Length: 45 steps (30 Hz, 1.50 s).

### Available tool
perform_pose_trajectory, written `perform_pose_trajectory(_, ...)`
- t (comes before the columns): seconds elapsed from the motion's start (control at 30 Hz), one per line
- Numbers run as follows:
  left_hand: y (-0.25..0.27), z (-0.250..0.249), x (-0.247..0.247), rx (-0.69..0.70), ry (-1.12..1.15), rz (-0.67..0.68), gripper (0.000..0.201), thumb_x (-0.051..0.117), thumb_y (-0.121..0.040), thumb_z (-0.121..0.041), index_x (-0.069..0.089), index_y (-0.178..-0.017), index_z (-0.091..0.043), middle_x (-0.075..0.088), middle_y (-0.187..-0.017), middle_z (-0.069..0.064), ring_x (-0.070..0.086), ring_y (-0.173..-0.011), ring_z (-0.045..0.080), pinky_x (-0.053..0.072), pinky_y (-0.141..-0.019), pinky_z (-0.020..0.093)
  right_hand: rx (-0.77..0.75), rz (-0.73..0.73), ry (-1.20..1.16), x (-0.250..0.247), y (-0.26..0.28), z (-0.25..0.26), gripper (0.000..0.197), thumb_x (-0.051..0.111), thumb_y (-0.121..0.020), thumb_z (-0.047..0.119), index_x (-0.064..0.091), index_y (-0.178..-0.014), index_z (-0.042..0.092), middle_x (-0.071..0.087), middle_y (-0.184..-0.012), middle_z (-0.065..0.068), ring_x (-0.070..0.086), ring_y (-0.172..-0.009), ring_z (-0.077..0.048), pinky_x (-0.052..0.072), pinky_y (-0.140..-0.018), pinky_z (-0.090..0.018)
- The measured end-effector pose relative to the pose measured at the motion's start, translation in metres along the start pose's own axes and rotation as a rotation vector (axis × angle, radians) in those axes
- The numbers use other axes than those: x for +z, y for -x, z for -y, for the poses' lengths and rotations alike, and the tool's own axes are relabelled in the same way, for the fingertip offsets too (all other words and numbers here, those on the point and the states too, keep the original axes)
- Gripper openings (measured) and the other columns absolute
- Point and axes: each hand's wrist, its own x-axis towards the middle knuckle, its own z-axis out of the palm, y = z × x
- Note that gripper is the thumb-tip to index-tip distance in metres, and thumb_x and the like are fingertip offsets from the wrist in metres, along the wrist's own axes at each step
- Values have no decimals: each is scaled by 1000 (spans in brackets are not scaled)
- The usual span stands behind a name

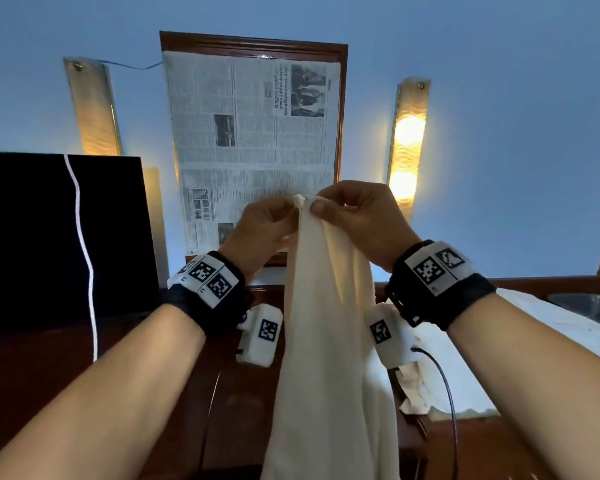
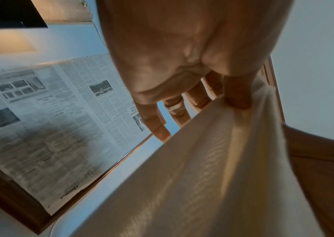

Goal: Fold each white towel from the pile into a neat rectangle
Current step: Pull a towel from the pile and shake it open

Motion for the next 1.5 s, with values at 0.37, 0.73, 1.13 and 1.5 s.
perform_pose_trajectory(0.37,8,10,8,-95,-12,72,16,63,-87,-32,62,-90,-17,70,-85,-4,66,-79,13,55,-70,29,142,213,-7,-1,6,-17,14,62,-94,35,64,-92,22,64,-100,-8,62,-93,-22,53,-85,-47)
perform_pose_trajectory(0.73,27,38,-9,-105,-470,107,20,64,-98,-23,71,-95,-5,69,-81,0,63,-70,5,50,-63,22,166,146,105,26,24,-67,16,62,-95,28,57,-89,14,63,-95,-11,60,-86,-21,53,-77,-37)
perform_pose_trajectory(1.13,18,67,-21,-88,-729,49,13,60,-98,-16,69,-91,-21,60,-71,-16,51,-62,-9,38,-60,12,652,195,-603,63,78,-144,17,64,-92,28,70,-92,13,70,-89,-1,64,-82,-15,44,-85,-38)
perform_pose_trajectory(1.5,15,79,-30,-164,-723,-126,23,59,-99,-16,68,-98,5,59,-61,1,48,-49,10,35,-49,19,494,646,-13,120,136,-240,10,66,-86,15,75,-88,11,75,-85,-7,71,-81,-23,58,-80,-45)
